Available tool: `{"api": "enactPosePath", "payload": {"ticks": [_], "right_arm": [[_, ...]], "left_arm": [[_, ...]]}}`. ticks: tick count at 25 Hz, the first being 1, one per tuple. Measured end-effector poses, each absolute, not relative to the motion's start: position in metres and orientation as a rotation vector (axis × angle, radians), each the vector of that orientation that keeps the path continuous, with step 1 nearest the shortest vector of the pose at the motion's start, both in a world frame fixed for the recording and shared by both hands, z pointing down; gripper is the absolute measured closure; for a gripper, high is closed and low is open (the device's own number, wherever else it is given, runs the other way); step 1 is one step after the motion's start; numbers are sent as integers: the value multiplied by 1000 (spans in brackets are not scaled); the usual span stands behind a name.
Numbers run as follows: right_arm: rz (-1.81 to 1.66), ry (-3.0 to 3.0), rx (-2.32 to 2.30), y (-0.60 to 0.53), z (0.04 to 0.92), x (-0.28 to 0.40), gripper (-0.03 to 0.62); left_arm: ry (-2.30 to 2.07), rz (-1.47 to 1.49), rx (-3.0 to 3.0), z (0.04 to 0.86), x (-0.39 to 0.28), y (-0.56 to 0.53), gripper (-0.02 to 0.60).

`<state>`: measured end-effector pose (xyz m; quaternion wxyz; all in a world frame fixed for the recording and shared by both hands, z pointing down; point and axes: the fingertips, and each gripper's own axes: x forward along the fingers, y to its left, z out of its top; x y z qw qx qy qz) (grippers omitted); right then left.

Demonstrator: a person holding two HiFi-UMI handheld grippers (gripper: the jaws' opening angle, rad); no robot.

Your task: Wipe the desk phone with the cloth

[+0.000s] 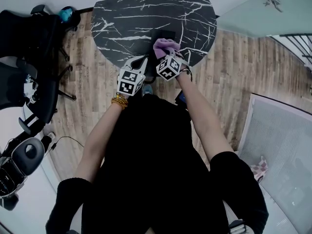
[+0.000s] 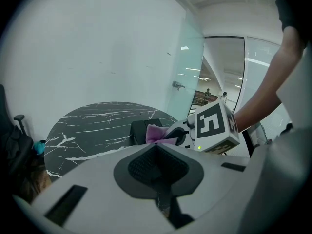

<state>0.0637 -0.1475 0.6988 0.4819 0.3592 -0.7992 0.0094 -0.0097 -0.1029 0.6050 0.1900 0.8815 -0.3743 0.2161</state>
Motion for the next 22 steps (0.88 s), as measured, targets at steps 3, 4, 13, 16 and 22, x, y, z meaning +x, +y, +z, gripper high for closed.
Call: {"api": "enactPosePath", "payload": {"ticks": [3, 4, 13, 16, 22], "right_arm": [[31, -1947, 865, -144, 700, 63, 536], [33, -1946, 862, -143, 701, 63, 536], [52, -1944, 823, -131, 707, 59, 536], [58, -1943, 808, -127, 710, 58, 536], [86, -1950, 773, -120, 713, 56, 536]], "left_arm": [[-1049, 611, 2477, 605, -9, -101, 568], [-1049, 612, 2478, 605, -8, -101, 568], [-1043, 621, 2481, 608, -8, -97, 568], [-1042, 622, 2484, 607, -8, -98, 568], [-1030, 624, 2491, 607, -4, -96, 568]]}}
